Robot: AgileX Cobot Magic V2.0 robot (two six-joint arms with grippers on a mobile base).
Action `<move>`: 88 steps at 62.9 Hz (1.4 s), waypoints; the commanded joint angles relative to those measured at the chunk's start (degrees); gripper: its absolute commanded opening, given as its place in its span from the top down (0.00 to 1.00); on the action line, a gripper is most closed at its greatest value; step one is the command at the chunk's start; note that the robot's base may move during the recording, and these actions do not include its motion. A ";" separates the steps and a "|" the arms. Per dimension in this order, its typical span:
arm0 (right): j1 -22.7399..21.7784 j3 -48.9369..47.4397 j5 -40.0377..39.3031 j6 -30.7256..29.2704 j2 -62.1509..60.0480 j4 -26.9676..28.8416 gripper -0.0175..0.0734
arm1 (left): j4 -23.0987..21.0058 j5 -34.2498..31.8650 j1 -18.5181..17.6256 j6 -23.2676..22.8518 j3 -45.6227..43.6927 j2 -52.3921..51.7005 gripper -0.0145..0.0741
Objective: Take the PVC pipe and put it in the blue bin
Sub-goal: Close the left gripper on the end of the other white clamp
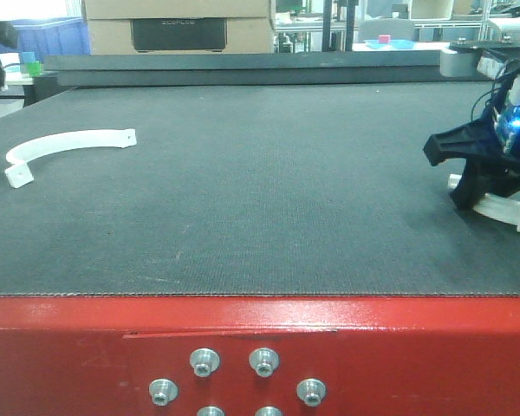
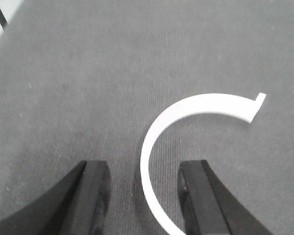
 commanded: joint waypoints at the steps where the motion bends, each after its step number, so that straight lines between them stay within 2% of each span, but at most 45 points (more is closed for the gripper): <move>1: 0.09 0.13 -0.17 -0.26 -2.62 -0.39 0.99 | -0.90 -0.22 0.23 -0.17 -0.85 1.19 0.55; 10: 0.09 -0.50 0.64 -0.26 -6.06 -0.29 0.99 | -3.85 1.20 0.23 -0.17 -2.81 3.66 0.55; 21: 0.09 -1.26 1.72 -0.26 -10.05 0.33 0.99 | -4.24 7.67 0.23 -0.17 -7.67 7.35 0.55; 34: 0.09 -1.39 2.06 -0.26 -14.11 0.42 0.99 | -5.41 9.90 0.23 -0.17 -10.65 9.78 0.55; 42: 0.09 -1.39 2.06 -0.26 -15.45 0.42 0.99 | -5.39 9.99 0.23 -0.17 -10.79 10.80 0.54; 52: 0.09 -1.50 2.06 -0.26 -17.02 0.42 0.99 | -5.39 9.99 0.23 -0.17 -10.79 12.38 0.48; 82: 0.09 -1.50 2.98 -0.26 -17.15 0.42 0.99 | -7.00 8.44 0.11 -0.17 -10.79 16.01 0.49; 88: 0.09 -1.50 2.98 -0.26 -17.15 0.42 0.99 | -7.00 7.73 -0.02 -0.17 -10.79 16.03 0.53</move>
